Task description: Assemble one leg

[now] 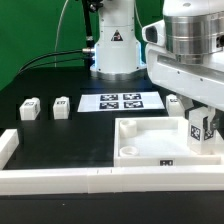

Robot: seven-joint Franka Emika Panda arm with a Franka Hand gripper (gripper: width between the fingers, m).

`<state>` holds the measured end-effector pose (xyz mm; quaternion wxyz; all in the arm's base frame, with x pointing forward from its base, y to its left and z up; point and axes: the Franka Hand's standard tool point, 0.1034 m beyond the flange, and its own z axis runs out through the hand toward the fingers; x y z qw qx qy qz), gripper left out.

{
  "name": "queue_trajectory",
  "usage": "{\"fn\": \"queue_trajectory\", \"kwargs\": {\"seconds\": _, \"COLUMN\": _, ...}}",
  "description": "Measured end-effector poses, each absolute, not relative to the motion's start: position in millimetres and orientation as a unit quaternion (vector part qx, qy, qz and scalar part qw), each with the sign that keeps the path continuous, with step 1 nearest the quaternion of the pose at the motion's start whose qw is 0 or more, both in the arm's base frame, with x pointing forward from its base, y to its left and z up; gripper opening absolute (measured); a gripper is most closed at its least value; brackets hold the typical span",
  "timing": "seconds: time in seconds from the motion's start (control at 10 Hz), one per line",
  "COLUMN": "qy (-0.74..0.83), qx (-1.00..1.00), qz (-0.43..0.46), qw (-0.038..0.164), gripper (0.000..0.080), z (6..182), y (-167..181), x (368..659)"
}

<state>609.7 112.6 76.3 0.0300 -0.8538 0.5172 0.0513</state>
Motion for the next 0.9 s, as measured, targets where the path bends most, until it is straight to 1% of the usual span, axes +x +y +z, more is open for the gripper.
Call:
{"fn": "queue_trajectory", "kwargs": {"seconds": 0.1, "qy": 0.525, "qx": -0.849, "qz": 0.052, "qw": 0.031, "gripper": 0.0294, "z": 76.2, "y": 112.3, "x": 609.9}}
{"fn": "queue_trajectory", "kwargs": {"seconds": 0.2, "qy": 0.516, "qx": -0.855, "qz": 0.052, "qw": 0.031, "gripper": 0.0405, "z": 76.0, "y": 113.0, "x": 609.7}}
{"fn": "queue_trajectory", "kwargs": {"seconds": 0.3, "qy": 0.507, "qx": -0.860, "qz": 0.052, "qw": 0.031, "gripper": 0.0405, "z": 75.7, "y": 113.5, "x": 609.5}}
{"fn": "queue_trajectory", "kwargs": {"seconds": 0.4, "qy": 0.485, "qx": -0.872, "qz": 0.051, "qw": 0.033, "gripper": 0.0582, "z": 75.5, "y": 113.5, "x": 609.4}}
{"fn": "queue_trajectory", "kwargs": {"seconds": 0.5, "qy": 0.482, "qx": -0.874, "qz": 0.051, "qw": 0.033, "gripper": 0.0582, "z": 75.3, "y": 114.0, "x": 609.2}}
{"fn": "queue_trajectory", "kwargs": {"seconds": 0.6, "qy": 0.477, "qx": -0.877, "qz": 0.051, "qw": 0.033, "gripper": 0.0641, "z": 75.2, "y": 114.3, "x": 609.1}}
{"fn": "queue_trajectory", "kwargs": {"seconds": 0.9, "qy": 0.303, "qx": -0.951, "qz": 0.045, "qw": 0.040, "gripper": 0.0649, "z": 74.6, "y": 121.4, "x": 607.0}}
